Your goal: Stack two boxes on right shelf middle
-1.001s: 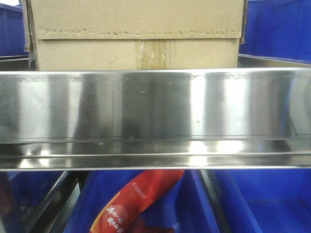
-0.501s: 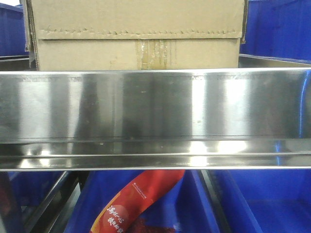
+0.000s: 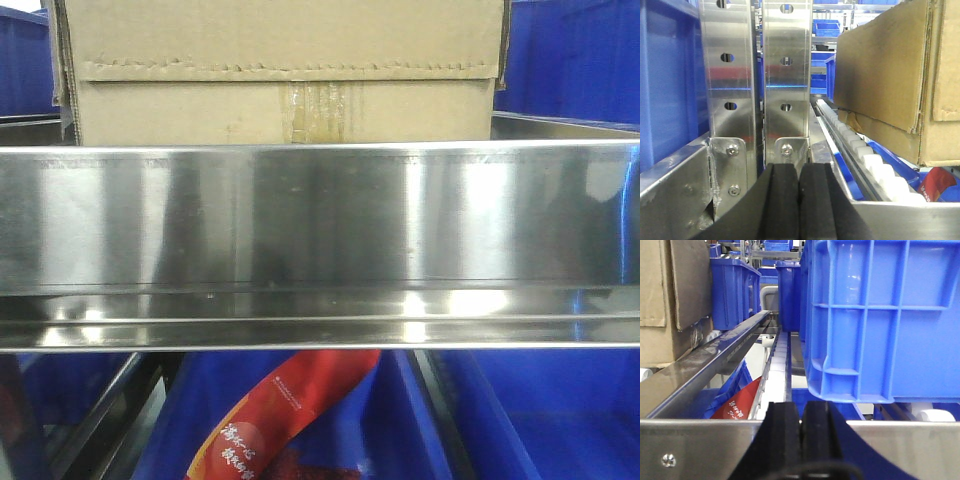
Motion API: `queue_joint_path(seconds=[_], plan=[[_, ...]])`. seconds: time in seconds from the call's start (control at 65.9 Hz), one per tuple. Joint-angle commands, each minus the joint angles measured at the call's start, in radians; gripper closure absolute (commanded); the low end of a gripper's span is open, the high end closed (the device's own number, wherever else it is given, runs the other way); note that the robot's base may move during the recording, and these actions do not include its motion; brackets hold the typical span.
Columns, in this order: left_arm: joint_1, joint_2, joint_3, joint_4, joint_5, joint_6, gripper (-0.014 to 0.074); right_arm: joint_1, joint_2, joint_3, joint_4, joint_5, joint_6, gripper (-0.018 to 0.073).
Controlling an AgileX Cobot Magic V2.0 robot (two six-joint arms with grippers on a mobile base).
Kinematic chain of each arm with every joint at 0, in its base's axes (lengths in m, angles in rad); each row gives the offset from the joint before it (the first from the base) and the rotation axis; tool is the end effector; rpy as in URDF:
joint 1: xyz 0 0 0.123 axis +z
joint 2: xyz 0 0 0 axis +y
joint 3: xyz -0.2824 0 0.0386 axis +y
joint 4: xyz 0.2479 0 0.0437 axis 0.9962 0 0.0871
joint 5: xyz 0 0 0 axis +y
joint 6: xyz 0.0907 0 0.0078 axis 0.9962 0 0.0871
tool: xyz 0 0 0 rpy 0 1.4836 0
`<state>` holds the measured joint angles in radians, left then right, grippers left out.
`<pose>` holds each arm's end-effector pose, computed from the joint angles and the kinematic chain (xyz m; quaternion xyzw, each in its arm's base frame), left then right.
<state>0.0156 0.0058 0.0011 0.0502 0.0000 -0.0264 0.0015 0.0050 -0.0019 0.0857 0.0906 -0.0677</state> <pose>0.0568 0.0009 0.2124 0.0028 0.6781 0.0145 0.7348 0.0569 0.0008 0.2053 0.0030 0.7093 0.0095 0.7049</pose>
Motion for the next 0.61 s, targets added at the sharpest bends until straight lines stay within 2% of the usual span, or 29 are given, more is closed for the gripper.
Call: queue_joint_path(seconds=[0.0,0.592], plan=[[0.001,-0.006,-0.001,-0.006,-0.019,0.000,0.0708,-0.005,-0.005,0.002,-0.007,-0.025,0.001,0.0722],[0.001,-0.006,-0.001,-0.006,-0.019,0.000,0.0708,-0.005,-0.005,0.002,-0.007,-0.025,0.001,0.0722]])
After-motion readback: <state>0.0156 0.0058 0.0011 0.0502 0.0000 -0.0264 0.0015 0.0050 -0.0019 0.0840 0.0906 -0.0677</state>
